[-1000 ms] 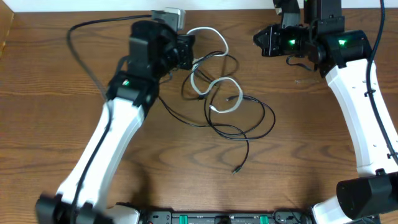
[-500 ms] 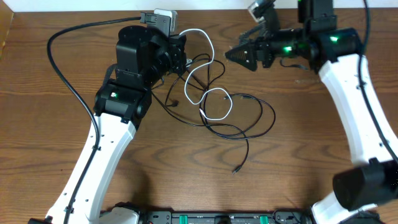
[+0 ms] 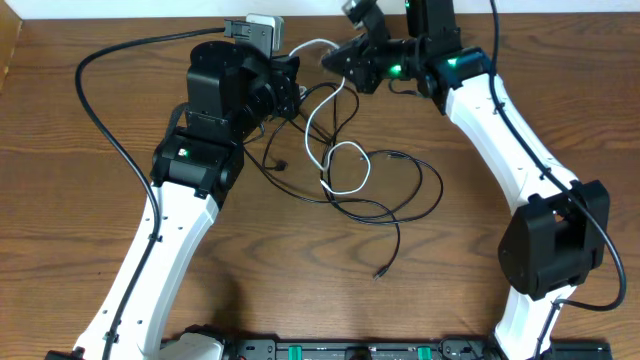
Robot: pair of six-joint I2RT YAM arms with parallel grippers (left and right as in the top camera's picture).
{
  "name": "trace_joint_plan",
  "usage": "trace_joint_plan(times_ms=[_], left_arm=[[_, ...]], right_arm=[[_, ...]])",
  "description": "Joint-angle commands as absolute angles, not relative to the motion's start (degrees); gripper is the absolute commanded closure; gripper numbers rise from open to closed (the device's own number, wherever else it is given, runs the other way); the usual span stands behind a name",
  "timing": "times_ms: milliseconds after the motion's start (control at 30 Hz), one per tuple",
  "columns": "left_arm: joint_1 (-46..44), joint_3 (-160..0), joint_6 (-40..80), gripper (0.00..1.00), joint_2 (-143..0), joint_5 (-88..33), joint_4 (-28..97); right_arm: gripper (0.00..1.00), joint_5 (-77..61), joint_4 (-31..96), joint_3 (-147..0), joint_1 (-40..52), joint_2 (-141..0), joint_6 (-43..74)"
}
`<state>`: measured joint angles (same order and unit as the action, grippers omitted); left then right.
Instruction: Untangle cables
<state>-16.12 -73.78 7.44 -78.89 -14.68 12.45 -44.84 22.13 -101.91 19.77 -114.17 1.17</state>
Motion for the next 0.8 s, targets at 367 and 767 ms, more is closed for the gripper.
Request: trace_joint_plan(times_ms=[367,767], left_arm=[[-14.9,-76.0,2.7,0.92,-76.2,16.9,1.3],[-19.1,-75.9,-21.5,0.92,-78.2,-2.7,17.5]], right_arm=[[0.99,-37.1,28.5,-102.3,18.2,-113.8,8.1],[0.99,-37.7,29.4,-102.3,18.2,-113.8,6.6]])
